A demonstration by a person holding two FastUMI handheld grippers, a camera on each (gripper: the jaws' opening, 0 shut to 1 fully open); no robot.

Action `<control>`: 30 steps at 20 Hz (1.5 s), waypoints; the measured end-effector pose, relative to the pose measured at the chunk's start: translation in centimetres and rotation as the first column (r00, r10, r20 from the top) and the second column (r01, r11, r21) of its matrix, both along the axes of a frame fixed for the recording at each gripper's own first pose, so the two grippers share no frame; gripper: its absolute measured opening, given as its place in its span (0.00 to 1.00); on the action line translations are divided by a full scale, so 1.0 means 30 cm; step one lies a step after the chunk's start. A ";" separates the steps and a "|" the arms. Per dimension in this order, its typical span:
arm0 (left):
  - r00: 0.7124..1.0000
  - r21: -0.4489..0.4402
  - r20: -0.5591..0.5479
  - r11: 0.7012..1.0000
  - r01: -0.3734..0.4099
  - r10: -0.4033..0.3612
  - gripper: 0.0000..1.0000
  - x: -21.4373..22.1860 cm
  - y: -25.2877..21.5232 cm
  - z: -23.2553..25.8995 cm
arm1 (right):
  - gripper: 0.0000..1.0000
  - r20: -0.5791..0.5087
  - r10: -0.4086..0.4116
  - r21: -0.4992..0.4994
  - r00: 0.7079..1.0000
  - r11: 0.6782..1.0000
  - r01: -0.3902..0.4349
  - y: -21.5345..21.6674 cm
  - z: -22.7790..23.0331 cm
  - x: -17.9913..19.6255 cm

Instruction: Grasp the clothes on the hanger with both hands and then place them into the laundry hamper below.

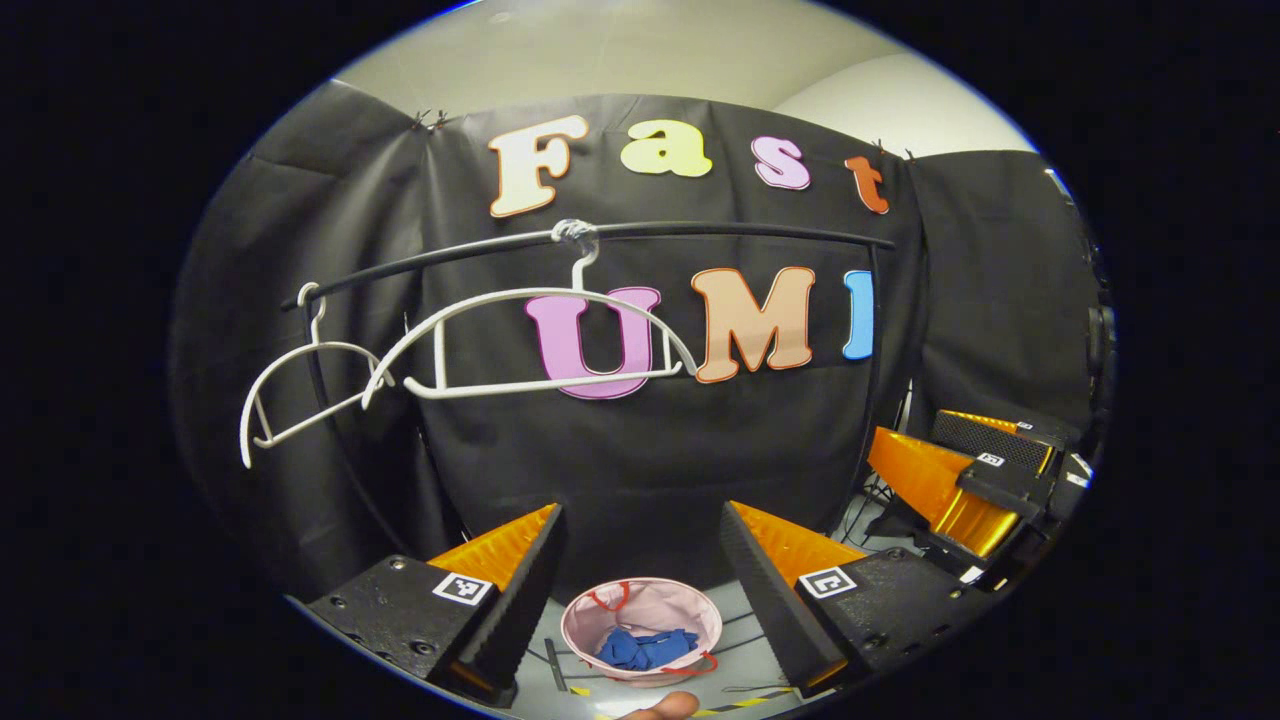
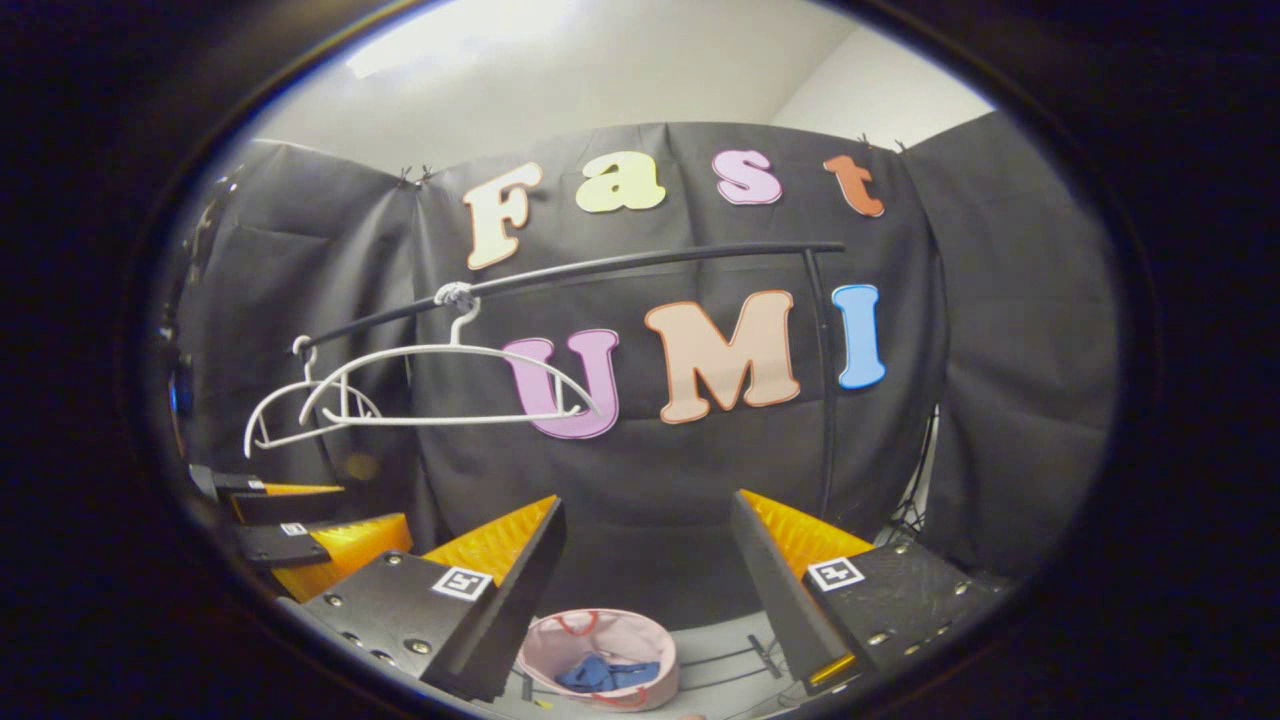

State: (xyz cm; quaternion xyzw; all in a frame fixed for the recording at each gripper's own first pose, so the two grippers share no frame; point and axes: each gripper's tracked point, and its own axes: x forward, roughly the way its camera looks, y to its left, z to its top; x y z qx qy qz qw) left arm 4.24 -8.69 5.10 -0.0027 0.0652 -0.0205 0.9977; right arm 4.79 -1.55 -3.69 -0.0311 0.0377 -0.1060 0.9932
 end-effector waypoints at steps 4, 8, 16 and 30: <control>0.999 0.012 0.027 1.000 0.017 -0.017 0.99 0.027 -0.014 0.017 | 0.99 0.024 -0.027 -0.017 0.999 0.999 0.028 -0.045 0.012 -0.021; 0.999 0.046 0.039 0.999 0.018 -0.020 0.99 0.051 0.016 0.014 | 0.99 0.010 -0.045 -0.016 0.999 0.999 0.045 -0.072 -0.021 -0.020; 0.998 0.018 0.063 1.000 0.005 -0.006 0.99 0.076 0.052 0.006 | 0.99 0.002 -0.060 -0.019 0.998 0.998 0.060 -0.099 -0.051 -0.014; 0.996 0.000 0.086 1.000 0.011 -0.011 0.99 0.095 0.026 0.025 | 0.99 0.041 -0.039 0.003 0.998 0.999 0.039 -0.114 0.000 -0.039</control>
